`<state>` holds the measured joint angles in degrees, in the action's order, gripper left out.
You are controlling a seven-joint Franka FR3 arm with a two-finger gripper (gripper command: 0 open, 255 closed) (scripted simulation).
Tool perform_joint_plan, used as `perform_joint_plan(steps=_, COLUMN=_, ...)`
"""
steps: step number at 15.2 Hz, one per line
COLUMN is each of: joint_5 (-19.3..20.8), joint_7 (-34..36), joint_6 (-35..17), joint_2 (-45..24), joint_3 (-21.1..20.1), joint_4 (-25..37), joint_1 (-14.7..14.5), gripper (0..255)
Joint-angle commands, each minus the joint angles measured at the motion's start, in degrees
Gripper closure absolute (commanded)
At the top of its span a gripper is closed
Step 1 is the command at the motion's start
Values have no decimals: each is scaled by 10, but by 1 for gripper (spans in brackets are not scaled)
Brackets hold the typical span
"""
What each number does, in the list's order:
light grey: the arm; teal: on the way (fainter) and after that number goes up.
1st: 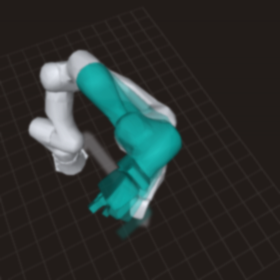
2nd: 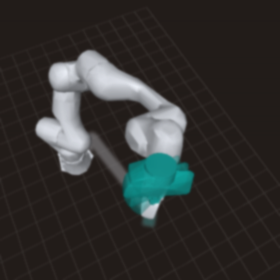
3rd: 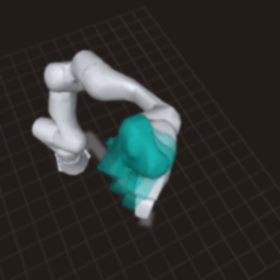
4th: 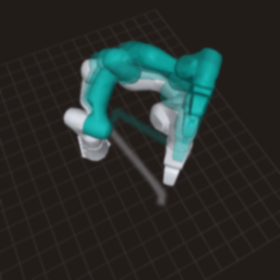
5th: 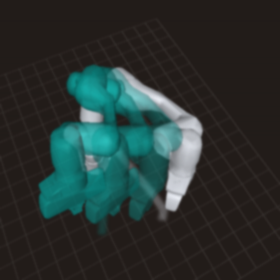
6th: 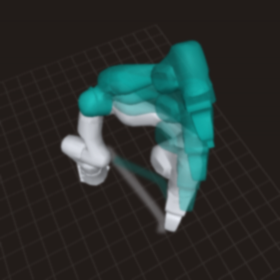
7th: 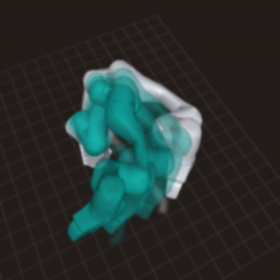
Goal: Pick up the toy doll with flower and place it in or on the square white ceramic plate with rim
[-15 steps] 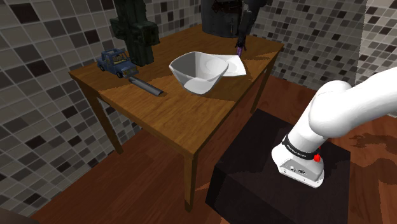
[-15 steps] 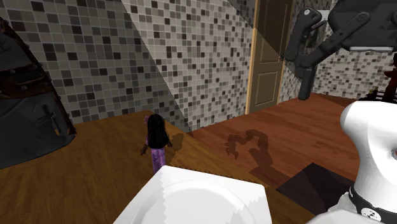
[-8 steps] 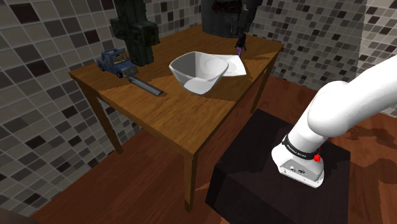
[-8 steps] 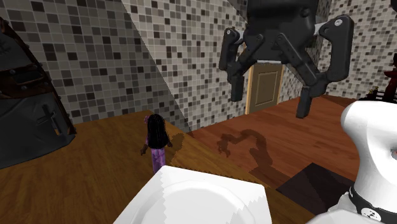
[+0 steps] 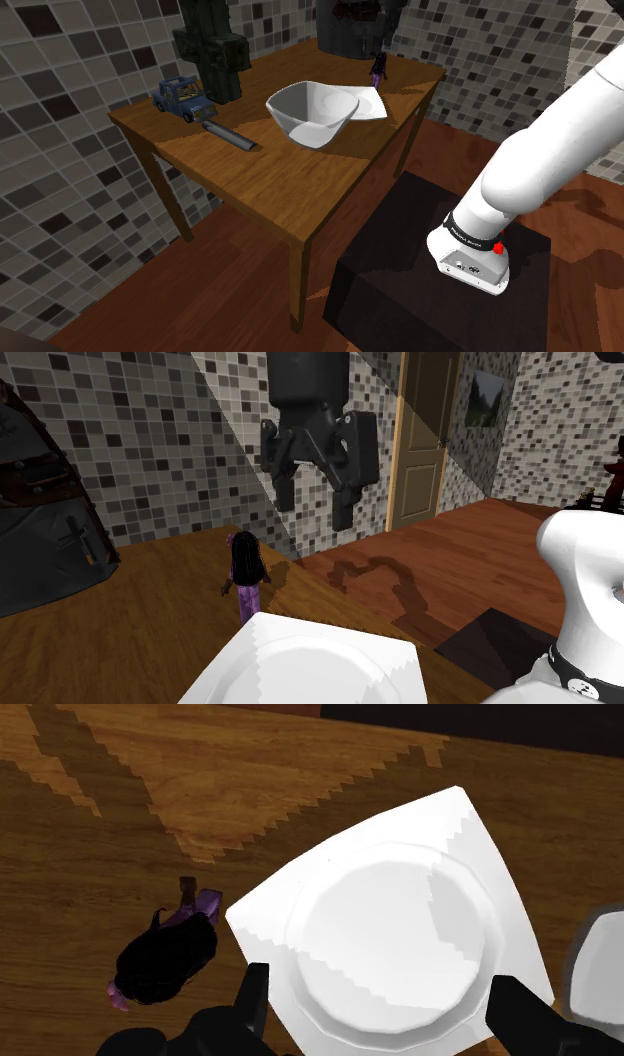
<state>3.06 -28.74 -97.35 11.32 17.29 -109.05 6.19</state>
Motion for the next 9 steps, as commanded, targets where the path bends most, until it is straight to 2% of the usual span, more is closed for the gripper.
perform_joint_plan(steps=1, joint_5=-8, joint_7=-19, joint_6=2, joint_2=-40, joint_3=15, joint_4=33, joint_1=7, gripper=0)
perform_joint_plan(steps=9, joint_5=-59, joint_7=-100, joint_6=38, joint_2=-207, joint_3=63, joint_4=200, joint_1=55, gripper=0)
